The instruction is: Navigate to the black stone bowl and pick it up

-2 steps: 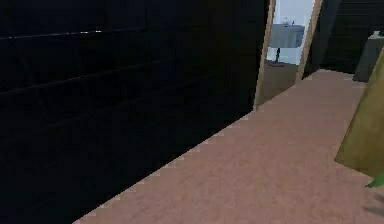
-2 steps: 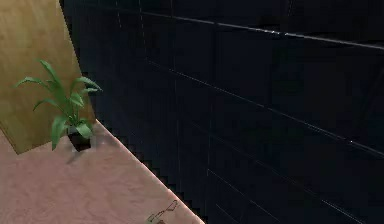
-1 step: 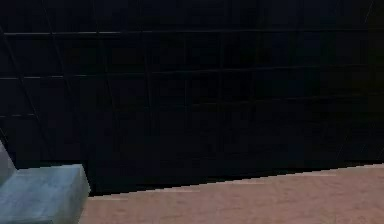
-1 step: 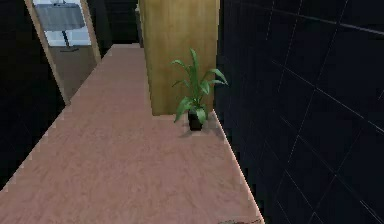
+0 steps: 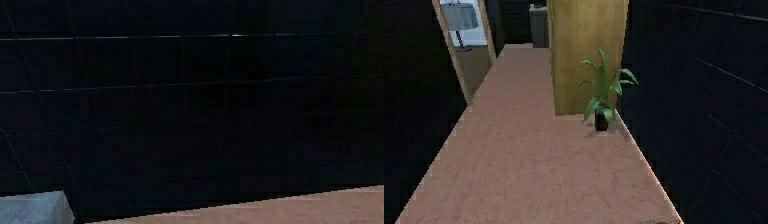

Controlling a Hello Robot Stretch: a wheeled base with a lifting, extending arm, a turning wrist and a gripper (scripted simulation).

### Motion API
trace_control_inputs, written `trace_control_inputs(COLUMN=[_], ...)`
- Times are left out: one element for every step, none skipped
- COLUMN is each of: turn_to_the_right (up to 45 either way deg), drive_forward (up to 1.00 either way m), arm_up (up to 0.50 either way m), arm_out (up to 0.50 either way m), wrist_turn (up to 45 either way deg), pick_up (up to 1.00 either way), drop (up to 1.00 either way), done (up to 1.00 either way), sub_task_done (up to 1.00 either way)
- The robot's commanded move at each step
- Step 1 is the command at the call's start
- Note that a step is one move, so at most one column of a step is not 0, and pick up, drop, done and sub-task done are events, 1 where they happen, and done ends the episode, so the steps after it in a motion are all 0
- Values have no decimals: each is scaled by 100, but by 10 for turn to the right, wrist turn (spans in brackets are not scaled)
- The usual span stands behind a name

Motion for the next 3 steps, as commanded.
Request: trace_control_inputs(turn_to_the_right=[450, 240, 0], drive_forward=[0, 0, 100], arm_up=[0, 0, 0], arm_out=[0, 0, 0], wrist_turn=[0, 0, 0], pick_up=[0, 0, 0], drop=[0, 0, 0], done=[0, 0, 0], sub_task_done=[0, 0, 0])
